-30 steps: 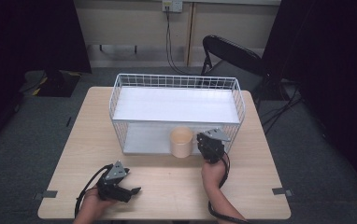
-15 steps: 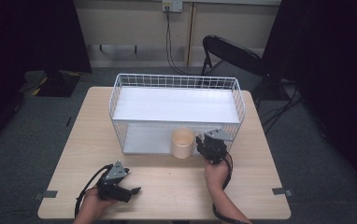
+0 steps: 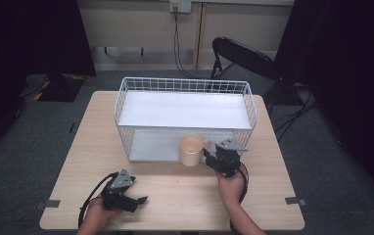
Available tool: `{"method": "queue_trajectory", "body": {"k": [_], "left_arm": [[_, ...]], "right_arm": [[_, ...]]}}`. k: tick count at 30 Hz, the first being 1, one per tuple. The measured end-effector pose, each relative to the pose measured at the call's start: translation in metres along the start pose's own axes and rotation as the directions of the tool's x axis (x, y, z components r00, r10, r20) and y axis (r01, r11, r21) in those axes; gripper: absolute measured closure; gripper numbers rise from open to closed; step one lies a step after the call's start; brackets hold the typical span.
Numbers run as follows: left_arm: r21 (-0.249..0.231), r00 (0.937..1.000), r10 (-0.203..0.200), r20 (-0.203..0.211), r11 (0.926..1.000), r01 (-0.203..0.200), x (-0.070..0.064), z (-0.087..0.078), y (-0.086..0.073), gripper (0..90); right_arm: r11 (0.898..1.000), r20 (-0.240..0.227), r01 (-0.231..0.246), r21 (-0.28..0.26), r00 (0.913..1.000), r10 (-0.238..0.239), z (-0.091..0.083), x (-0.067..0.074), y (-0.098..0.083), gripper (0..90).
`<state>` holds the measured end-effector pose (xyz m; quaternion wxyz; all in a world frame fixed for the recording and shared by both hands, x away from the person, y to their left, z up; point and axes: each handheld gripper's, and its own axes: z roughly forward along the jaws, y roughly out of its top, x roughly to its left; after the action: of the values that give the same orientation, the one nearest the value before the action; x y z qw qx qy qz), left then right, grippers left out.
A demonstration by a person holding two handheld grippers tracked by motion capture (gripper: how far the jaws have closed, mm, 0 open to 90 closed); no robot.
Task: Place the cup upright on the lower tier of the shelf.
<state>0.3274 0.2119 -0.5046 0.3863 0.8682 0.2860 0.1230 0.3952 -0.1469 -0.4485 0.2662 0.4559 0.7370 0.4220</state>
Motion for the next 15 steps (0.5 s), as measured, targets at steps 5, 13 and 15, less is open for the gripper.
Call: {"method": "queue_trajectory", "body": {"k": [5,13,15], "left_arm": [[0.000,1.0000,0.000,-0.001,1.0000,0.000,0.000,0.000,0.000,13.9],[0.001,1.0000,0.000,0.000,1.0000,0.000,0.000,0.000,0.000,13.9],[0.001,1.0000,0.000,0.000,1.0000,0.000,0.000,0.000,0.000,13.9]], "right_arm": [[1.000,-0.033,0.014,0.014,0.9994,-0.014,-0.007,0.003,-0.002,42.8],[0.999,-0.113,0.022,0.042,0.9934,-0.017,-0.010,0.013,-0.011,32.2],[0.998,-0.133,0.021,0.052,0.9910,-0.014,-0.008,0.017,-0.012,29.7]]}}
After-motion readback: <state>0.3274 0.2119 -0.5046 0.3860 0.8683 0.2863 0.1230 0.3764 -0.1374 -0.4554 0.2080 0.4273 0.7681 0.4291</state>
